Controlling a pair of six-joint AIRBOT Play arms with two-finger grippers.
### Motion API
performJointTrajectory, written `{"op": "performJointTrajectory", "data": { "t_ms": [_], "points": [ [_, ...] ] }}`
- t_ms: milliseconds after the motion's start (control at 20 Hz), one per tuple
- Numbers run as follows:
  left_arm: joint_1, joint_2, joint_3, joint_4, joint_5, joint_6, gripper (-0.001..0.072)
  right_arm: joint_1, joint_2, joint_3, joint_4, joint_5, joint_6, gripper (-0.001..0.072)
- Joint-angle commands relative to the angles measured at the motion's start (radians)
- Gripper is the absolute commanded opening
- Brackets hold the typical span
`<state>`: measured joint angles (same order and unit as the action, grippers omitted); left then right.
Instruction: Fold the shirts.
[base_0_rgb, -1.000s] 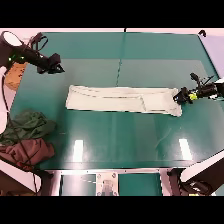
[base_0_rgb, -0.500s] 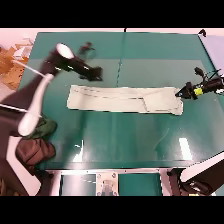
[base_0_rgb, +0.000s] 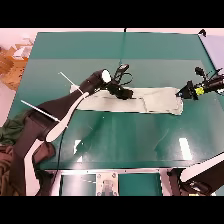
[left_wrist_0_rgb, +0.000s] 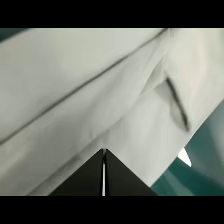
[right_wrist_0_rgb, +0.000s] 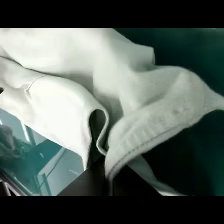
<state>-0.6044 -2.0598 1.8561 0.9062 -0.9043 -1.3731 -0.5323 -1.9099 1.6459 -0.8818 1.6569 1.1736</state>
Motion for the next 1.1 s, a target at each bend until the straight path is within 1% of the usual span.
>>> {"op": "performJointTrajectory", "data": {
  "t_ms": [0,100,300,500,600,700,800,850,900,1050],
  "points": [
    [-0.015,-0.048,0.003,-0.067,0.1,0.01,0.0024,0.0,0.01,0.008,0.023,0.071,0.033,0.0017],
    [-0.015,-0.085,0.009,-0.133,0.111,0.025,0.0024,0.0,0.031,0.014,0.076,0.126,0.053,0.0018],
    [-0.016,-0.153,0.082,-0.171,0.066,0.021,0.0024,0.019,0.136,0.024,0.201,0.136,0.083,0.0018],
    [-0.018,-0.155,0.137,-0.183,0.032,0.021,0.0023,0.067,0.243,0.045,0.22,0.132,0.101,0.0018],
    [-0.018,-0.152,0.174,-0.182,0.005,0.021,0.0024,0.084,0.262,0.045,0.22,0.132,0.118,0.0017],
    [0.004,-0.126,0.208,-0.181,-0.06,0.022,0.0024,0.092,0.272,0.045,0.235,0.132,0.145,0.0018],
    [0.061,-0.056,0.211,-0.179,-0.149,0.036,0.0024,0.101,0.285,0.045,0.336,0.132,0.172,0.0017],
    [0.106,-0.011,0.211,-0.179,-0.206,0.051,0.0024,0.115,0.294,0.045,0.383,0.132,0.182,0.0018],
    [0.153,0.034,0.211,-0.176,-0.254,0.06,0.0024,0.139,0.307,0.045,0.399,0.114,0.196,0.0017],
    [0.324,0.167,0.211,-0.177,-0.402,0.066,0.0024,0.261,0.315,0.044,0.389,0.046,0.295,0.0018]
  ]
}}
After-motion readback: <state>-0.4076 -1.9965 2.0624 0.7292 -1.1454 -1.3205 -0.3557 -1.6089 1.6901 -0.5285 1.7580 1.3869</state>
